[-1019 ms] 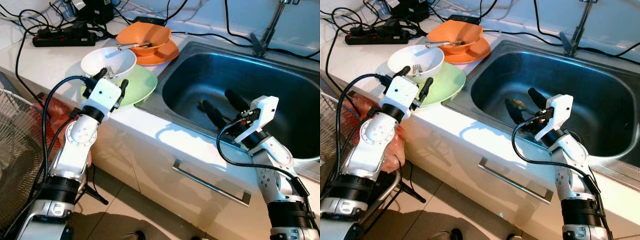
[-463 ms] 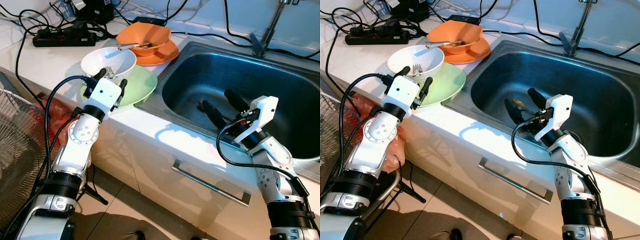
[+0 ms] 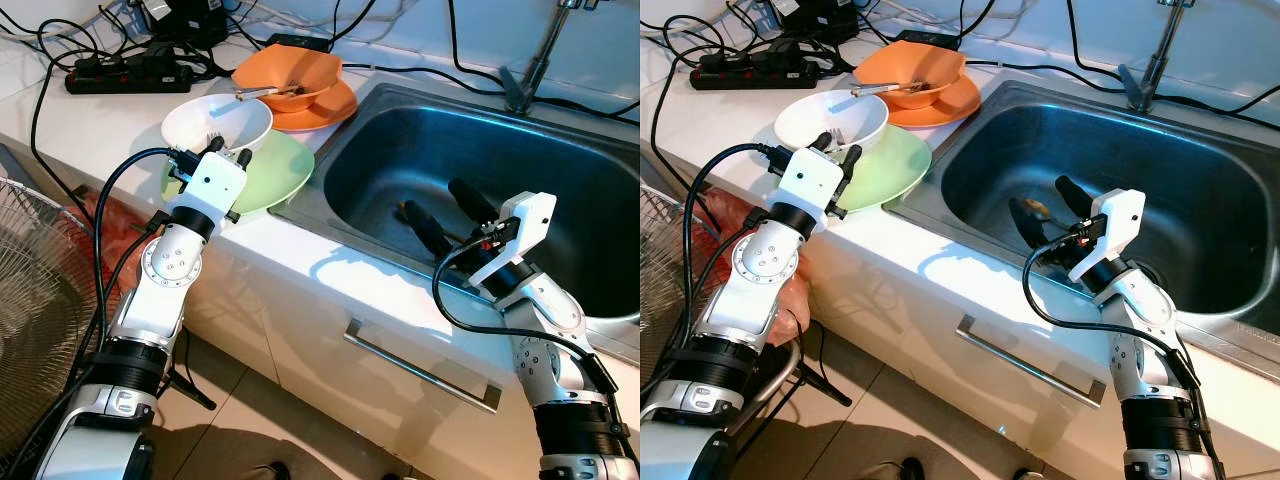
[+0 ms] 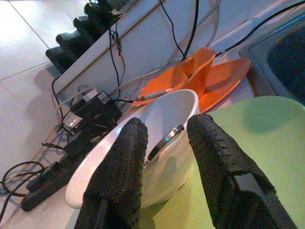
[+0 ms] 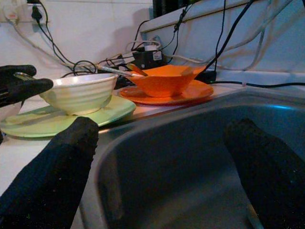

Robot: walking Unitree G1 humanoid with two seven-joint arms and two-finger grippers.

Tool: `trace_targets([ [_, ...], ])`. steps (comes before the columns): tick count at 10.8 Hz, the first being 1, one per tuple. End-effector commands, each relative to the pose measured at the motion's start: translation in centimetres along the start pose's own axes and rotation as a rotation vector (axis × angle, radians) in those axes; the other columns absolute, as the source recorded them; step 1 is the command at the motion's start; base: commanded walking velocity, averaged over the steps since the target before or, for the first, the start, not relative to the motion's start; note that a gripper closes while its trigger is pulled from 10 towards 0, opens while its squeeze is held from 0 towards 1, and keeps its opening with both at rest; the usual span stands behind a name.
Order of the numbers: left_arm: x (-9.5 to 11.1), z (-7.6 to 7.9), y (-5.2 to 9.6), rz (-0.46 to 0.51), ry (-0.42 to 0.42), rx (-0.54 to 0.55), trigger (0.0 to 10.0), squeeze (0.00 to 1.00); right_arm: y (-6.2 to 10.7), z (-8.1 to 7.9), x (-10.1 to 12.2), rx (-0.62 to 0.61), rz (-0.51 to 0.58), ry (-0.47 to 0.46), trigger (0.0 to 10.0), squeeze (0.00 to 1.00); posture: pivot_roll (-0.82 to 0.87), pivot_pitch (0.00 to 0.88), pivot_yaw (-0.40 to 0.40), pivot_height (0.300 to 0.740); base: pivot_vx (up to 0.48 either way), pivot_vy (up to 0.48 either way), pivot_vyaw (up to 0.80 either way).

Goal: Kitchen organization

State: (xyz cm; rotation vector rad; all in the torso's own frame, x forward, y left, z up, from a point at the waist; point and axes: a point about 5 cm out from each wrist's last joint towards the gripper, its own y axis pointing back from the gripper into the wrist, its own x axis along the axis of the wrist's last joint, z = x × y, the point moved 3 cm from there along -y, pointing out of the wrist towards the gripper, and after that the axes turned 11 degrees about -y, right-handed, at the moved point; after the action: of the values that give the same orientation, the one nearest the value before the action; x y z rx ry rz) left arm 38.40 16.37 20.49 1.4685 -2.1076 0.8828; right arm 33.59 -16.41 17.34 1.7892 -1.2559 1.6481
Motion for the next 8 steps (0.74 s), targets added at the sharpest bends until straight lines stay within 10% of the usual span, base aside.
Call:
trace_targets([
  [1, 0.23, -0.08, -0.19, 0.010, -0.005, 0.005, 0.0, 0.00, 0.58, 0.15, -1.94, -0.025, -0.046, -0.045, 10.0, 0.00, 0.02, 0.110, 0.092, 0.740, 0.000, 0.000, 0.00],
  [8, 0.54, -0.17, -0.38, 0.022, -0.004, 0.018, 0.0, 0.00, 0.43, 0.00, -2.22, -0.023, -0.049, -0.055, 10.0, 0.00, 0.02, 0.104, 0.091, 0.740, 0.000, 0.000, 0.00],
])
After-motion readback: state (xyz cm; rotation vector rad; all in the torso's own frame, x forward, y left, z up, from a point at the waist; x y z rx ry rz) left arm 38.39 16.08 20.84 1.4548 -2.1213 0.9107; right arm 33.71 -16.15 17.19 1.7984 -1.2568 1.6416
